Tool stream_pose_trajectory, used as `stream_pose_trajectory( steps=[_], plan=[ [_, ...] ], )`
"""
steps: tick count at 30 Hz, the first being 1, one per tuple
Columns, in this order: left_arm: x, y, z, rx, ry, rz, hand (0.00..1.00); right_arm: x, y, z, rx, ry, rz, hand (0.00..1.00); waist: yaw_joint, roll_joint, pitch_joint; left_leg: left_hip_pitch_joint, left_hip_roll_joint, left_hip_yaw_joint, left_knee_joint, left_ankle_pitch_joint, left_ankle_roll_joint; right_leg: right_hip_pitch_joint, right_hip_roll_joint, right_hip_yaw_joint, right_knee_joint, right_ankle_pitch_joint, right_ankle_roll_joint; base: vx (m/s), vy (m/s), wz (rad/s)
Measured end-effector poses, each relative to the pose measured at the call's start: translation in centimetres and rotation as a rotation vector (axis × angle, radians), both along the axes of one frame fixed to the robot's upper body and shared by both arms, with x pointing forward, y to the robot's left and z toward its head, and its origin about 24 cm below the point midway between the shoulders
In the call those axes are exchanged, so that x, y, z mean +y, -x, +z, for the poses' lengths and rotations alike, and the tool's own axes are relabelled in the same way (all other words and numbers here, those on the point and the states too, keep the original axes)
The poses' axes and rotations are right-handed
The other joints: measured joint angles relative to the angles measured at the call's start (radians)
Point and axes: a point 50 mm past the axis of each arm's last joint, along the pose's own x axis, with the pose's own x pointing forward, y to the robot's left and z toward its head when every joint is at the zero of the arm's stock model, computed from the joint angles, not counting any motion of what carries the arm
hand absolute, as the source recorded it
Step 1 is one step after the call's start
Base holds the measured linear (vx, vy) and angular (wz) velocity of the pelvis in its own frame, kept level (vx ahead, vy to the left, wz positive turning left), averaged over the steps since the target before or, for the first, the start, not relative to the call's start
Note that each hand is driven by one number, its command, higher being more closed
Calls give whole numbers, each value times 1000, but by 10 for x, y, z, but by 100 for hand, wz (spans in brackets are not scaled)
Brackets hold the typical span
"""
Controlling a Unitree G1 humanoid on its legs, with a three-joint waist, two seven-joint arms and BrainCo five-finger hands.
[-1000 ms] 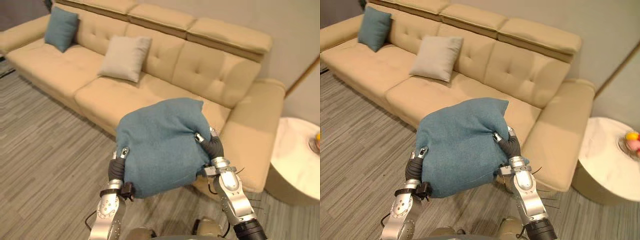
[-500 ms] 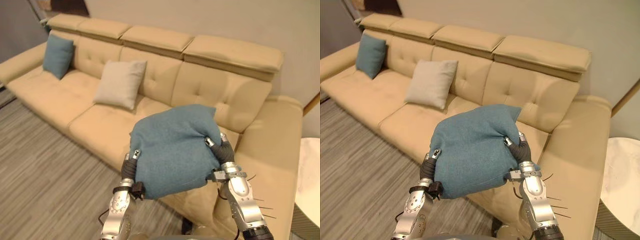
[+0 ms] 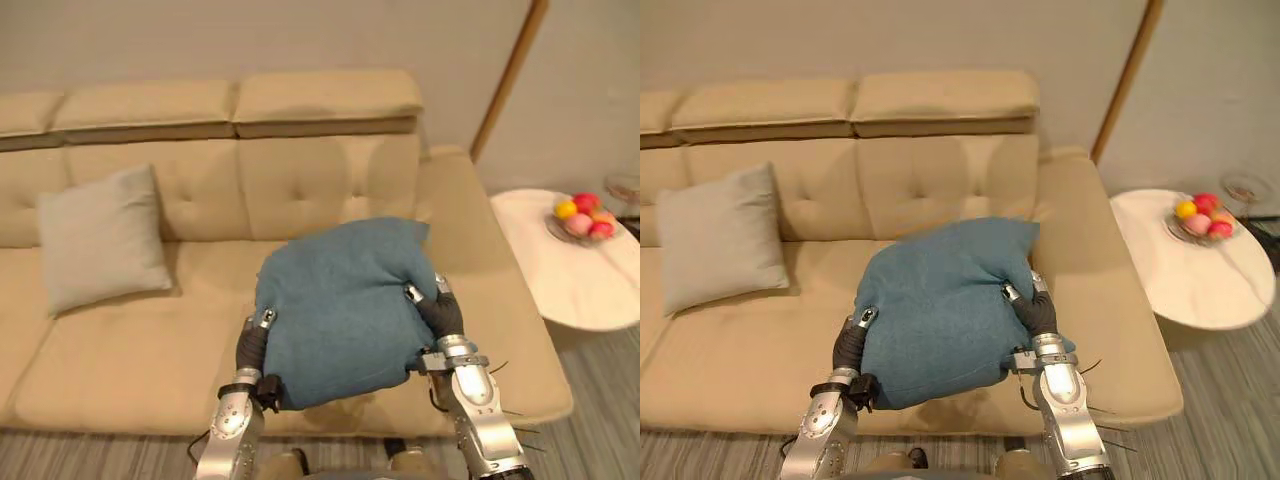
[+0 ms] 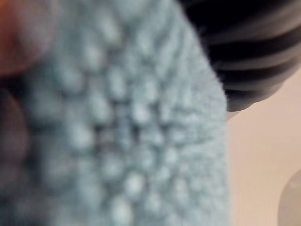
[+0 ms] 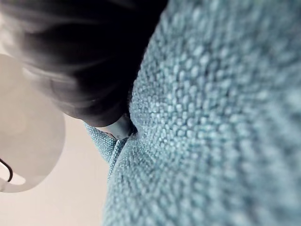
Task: Pick up cushions and gather them together orderly.
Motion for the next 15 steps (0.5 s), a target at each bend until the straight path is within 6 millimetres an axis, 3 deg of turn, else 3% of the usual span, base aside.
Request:
stream_pose_trajectory(
  steps=[3,7,9,12,15],
  plan=[
    [8,-1,7,-30,-32,25,100,7,-2,-3,11,-11,15,100,10,-1,3,-4,-2,61,-11,-15,14,-33,-7,-5,-26,28,0,18,89,-58],
    [7,-6,12,-54,-67,40,100,9,-6,1,-11,21,4,100,10,-3,5,-45,2,59,-16,-19,18,-57,-13,-59,-71,64,-7,9,2,-8],
    [6,-19,22,-98,-77,58,100,11,-17,9,-42,24,-7,100,10,-2,17,-96,1,48,-3,-15,18,-94,-16,-95,-79,92,-13,-66,-14,9],
    [3,-55,52,-222,-88,88,100,16,-49,32,-126,34,-29,100,11,-4,64,-172,-10,32,-16,28,30,-152,-35,-147,-105,143,-17,-124,-26,26],
    [11,-90,95,-377,-129,132,100,26,-84,74,-255,48,-43,100,13,-6,118,-255,-32,19,-41,80,41,-219,-51,-182,-138,197,-22,-191,-10,24]
  ],
)
